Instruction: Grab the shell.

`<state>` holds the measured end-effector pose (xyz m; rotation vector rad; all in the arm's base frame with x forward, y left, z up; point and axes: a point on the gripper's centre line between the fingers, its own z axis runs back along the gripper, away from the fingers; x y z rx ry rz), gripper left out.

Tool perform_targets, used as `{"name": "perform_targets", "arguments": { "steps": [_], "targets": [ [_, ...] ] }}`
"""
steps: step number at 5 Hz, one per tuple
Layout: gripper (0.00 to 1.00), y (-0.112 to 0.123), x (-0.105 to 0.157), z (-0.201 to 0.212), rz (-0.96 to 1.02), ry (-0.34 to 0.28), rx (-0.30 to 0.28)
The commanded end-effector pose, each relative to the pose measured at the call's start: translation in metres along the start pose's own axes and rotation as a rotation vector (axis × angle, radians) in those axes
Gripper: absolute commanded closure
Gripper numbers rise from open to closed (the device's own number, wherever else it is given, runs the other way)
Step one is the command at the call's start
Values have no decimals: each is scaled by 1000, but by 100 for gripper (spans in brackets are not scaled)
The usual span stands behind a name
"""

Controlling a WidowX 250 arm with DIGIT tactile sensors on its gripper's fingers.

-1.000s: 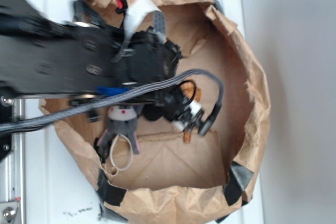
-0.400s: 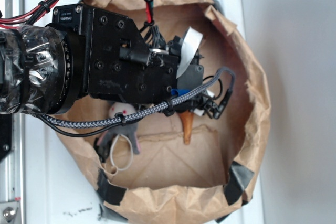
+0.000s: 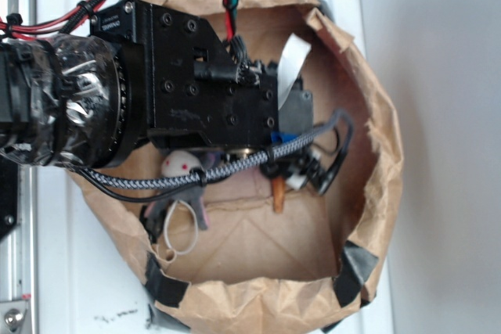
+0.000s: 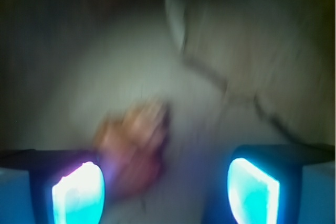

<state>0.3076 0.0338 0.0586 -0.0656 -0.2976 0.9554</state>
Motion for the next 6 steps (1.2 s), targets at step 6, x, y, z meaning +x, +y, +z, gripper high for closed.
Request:
{"name": "perform_targets", "arguments": {
  "steps": [6],
  "targets": [
    [0, -9, 33, 32, 49, 0, -216]
  ]
}}
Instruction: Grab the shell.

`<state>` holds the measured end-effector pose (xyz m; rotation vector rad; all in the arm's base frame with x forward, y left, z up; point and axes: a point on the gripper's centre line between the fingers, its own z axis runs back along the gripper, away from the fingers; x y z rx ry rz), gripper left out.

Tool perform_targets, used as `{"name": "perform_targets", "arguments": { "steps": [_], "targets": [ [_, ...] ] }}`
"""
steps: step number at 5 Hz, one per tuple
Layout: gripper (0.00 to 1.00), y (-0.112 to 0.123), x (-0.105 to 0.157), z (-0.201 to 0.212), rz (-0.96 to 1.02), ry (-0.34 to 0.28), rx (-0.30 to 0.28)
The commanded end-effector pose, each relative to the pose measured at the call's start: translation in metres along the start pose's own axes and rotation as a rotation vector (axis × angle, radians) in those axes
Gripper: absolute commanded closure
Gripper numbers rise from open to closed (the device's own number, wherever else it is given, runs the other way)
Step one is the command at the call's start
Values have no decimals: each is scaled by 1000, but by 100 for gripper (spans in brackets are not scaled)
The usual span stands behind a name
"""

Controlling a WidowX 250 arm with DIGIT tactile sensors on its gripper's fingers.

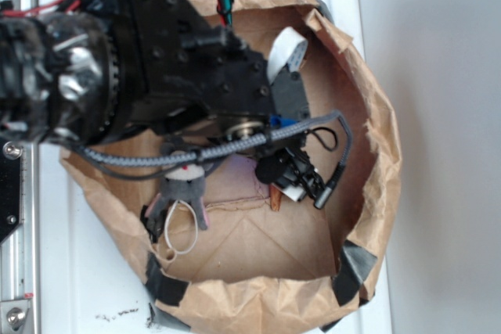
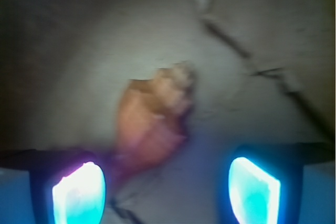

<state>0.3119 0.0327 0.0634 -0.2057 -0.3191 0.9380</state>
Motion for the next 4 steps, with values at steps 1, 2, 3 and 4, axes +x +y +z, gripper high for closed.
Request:
{"name": "perform_targets", "arguments": {
  "steps": [1, 2, 3, 4],
  "targets": [
    [0, -15, 35, 22, 45, -46, -100],
    [0, -21, 34, 2, 9, -52, -45],
    [0, -18, 26, -17, -22, -80, 10],
    [0, -15, 21, -33, -69, -98, 35]
  ]
}}
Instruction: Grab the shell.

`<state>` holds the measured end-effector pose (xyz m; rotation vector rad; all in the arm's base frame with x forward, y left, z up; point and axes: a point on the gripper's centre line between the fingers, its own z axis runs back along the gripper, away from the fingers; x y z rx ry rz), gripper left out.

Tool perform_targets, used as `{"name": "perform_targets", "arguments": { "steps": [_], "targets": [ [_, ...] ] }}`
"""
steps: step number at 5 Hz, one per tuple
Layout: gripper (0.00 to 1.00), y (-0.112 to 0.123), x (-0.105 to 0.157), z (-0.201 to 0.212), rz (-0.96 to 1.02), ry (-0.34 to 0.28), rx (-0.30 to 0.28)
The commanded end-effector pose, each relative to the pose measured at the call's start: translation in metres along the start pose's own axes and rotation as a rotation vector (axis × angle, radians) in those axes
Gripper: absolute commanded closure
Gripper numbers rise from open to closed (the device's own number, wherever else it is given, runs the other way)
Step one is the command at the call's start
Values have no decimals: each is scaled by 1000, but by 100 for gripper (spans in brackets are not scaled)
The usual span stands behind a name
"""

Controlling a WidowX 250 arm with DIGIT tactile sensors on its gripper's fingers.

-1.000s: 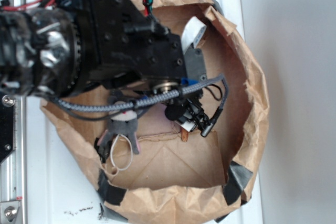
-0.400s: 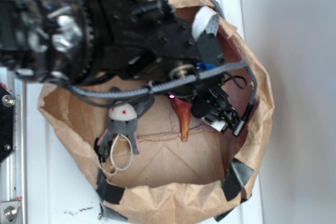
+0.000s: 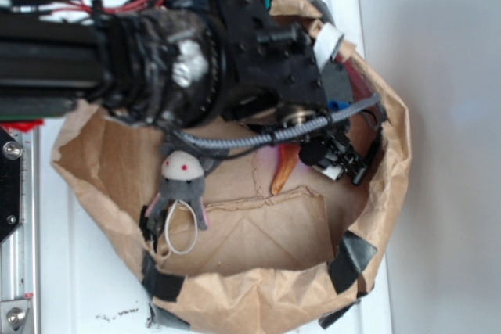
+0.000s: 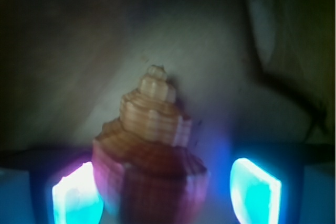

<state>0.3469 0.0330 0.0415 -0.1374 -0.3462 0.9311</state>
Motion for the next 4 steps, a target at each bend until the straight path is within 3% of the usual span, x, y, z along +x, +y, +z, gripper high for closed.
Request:
{"name": "perform_targets", "arguments": {
  "steps": [1, 3, 4],
  "targets": [
    [100, 5, 6, -1, -38, -71, -6],
    [100, 12, 15, 26, -42, -69, -46],
    [100, 19, 15, 68, -100, -14, -105]
  ]
}}
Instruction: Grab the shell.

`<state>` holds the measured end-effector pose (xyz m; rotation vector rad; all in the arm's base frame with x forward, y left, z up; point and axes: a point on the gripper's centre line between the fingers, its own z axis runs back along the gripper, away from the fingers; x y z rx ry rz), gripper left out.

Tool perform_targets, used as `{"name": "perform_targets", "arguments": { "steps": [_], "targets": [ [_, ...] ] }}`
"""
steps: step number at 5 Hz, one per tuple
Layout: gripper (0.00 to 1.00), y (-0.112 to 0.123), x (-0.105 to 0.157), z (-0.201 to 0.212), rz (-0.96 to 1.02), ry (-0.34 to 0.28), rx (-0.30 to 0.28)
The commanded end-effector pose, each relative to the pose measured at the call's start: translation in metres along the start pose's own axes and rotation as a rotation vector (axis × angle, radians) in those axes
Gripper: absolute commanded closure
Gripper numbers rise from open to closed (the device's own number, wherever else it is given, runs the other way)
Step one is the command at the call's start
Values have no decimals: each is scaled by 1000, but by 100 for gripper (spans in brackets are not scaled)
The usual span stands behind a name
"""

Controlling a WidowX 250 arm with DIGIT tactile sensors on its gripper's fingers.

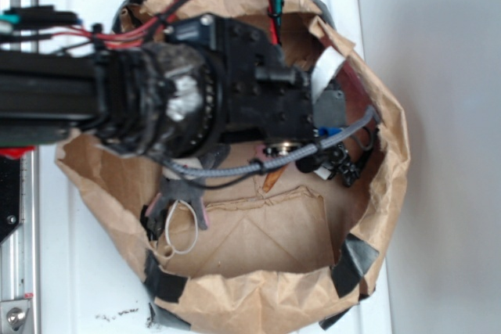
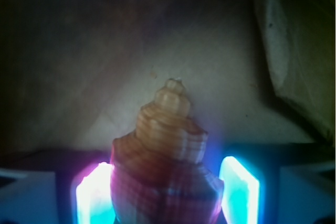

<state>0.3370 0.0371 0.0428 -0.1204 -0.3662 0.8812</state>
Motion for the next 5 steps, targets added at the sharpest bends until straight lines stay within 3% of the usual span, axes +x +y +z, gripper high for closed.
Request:
{"name": "perform_targets", "arguments": {
  "steps": [1, 2, 3, 4, 5],
  "targets": [
    [100, 26, 17, 115, -131, 143, -162],
    [100, 27, 23, 153, -162, 133, -124],
    [100, 14, 24, 173, -193, 101, -58],
    [100, 5, 16, 177, -199, 58, -32],
    [100, -3, 2, 169, -192, -91, -45]
  ]
}}
